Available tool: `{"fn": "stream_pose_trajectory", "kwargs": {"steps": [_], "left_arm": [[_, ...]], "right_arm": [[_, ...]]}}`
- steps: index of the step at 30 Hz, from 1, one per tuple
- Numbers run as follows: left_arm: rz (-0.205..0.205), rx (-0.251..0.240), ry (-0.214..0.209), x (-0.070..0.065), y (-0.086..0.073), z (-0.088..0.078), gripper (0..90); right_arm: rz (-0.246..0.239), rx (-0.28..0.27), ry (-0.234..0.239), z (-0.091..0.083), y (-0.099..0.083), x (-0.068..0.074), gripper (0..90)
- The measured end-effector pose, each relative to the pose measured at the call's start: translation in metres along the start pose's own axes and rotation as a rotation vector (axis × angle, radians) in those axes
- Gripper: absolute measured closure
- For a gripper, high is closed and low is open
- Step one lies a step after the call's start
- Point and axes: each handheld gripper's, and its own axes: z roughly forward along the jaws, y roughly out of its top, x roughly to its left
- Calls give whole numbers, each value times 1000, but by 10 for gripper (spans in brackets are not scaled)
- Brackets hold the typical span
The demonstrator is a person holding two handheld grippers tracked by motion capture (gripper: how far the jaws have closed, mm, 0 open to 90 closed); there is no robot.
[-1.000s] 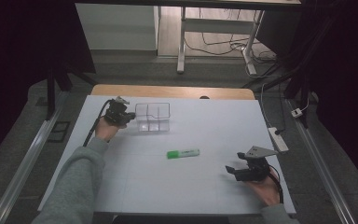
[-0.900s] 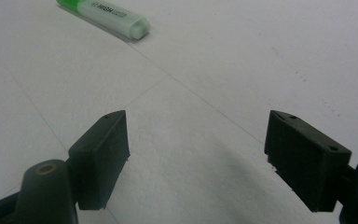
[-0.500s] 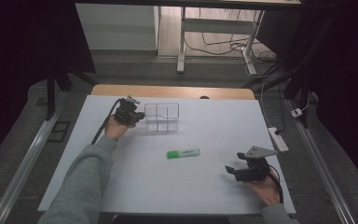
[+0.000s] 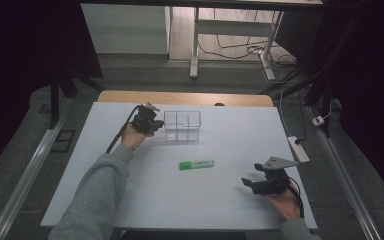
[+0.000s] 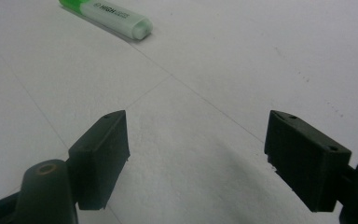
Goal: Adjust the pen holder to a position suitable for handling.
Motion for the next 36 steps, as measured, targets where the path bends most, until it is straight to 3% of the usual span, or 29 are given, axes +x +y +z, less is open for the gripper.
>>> {"fn": "stream_pose_trajectory", "kwargs": {"steps": [15,18,25,36], "left_arm": [[9,-4,-11,-11,11,12,887],[18,-6,5,-10,10,10,887],[28,-37,19,-6,-1,-11,888],[101,-74,37,-15,-39,-59,887]], "right_arm": [[-5,9,3,0,-1,0,215],[-5,9,1,0,-1,0,214],[0,0,0,-2,-2,-1,214],[-5,-2,-4,-3,0,0,214]]}}
